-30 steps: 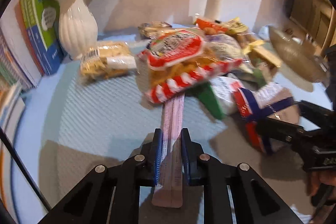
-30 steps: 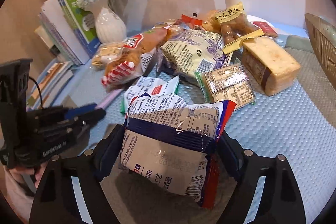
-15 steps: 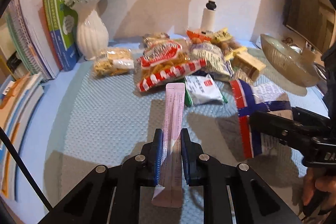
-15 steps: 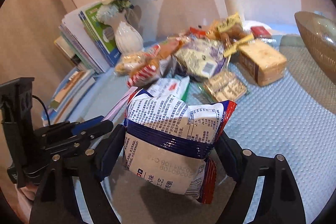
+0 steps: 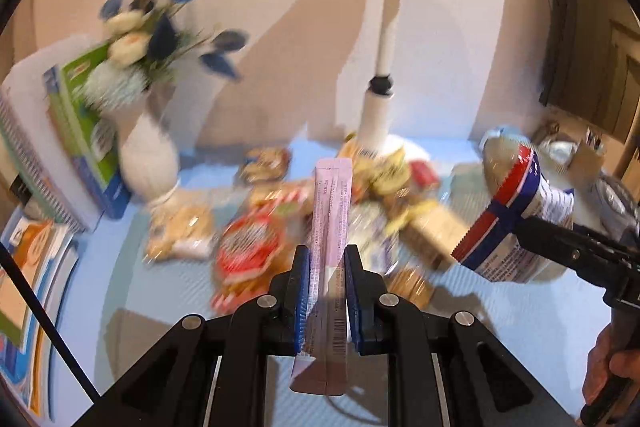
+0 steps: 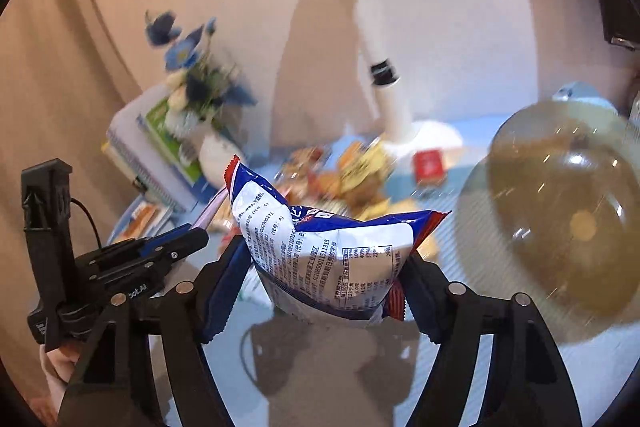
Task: Organize snacks
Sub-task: 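Carry both snacks to the glass bowl and open both tools to drop them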
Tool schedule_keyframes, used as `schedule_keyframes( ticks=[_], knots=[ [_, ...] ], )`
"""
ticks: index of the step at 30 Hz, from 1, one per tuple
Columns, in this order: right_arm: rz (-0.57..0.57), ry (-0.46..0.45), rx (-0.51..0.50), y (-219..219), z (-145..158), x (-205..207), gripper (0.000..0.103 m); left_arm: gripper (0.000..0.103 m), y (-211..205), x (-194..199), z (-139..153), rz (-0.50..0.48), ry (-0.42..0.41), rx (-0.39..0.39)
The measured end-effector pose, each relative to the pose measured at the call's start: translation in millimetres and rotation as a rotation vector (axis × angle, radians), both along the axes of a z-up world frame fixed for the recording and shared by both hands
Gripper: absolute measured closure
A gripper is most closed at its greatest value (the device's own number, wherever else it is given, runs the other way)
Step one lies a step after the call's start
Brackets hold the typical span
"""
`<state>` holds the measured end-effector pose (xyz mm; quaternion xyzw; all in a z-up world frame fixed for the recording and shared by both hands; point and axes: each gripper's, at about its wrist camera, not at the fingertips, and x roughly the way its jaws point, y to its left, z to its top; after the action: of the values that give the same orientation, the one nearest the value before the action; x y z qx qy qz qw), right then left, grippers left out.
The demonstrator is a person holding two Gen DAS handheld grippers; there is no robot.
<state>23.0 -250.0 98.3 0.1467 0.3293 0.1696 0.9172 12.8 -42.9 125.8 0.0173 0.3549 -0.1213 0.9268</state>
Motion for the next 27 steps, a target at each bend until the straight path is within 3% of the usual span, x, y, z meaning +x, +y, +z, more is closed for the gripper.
schedule_keyframes(
  ticks=[5,11,17,19,20,22,23,24,26,27],
  knots=[
    [-0.069,-0.013,-0.009,-49.1,20.6,16.9,0.033,0.087,-45.9,28.5,25.4,-0.046,-0.025,-0.023],
    [-0.189,0.055,-0.004,-113.9,23.8,36.0,0.033,0.087,-117.5,50.0,43.8,-0.15,-0.045,-0.028],
    [-0.281,0.106,0.01,-160.3,8.4,38.7,0.032,0.087,-194.1,63.7,29.5,-0.28,-0.002,-0.021],
    [-0.299,0.135,0.017,-170.3,0.4,40.8,0.029,0.087,-216.1,68.1,19.2,-0.33,0.028,-0.02],
    [-0.31,0.157,0.017,-175.1,-3.9,42.9,0.023,0.086,-224.8,69.3,14.5,-0.351,0.045,-0.021],
    [-0.358,0.21,0.006,-185.2,-10.8,46.4,0.017,0.076,-240.9,74.2,1.8,-0.381,0.111,-0.004],
    [-0.386,0.228,-0.007,-188.7,-12.2,46.9,0.017,0.055,-246.3,77.4,-4.1,-0.375,0.146,0.016],
    [-0.407,0.237,-0.017,-191.4,-12.5,46.2,0.016,0.028,-247.0,77.7,-6.1,-0.364,0.15,0.028],
    [-0.416,0.23,-0.009,-194.0,-10.5,41.9,0.016,0.013,-242.0,73.2,-4.8,-0.325,0.105,0.043],
    [-0.416,0.223,-0.003,-193.2,-8.8,39.8,0.016,0.013,-236.8,70.4,-3.2,-0.318,0.081,0.042]
  ],
)
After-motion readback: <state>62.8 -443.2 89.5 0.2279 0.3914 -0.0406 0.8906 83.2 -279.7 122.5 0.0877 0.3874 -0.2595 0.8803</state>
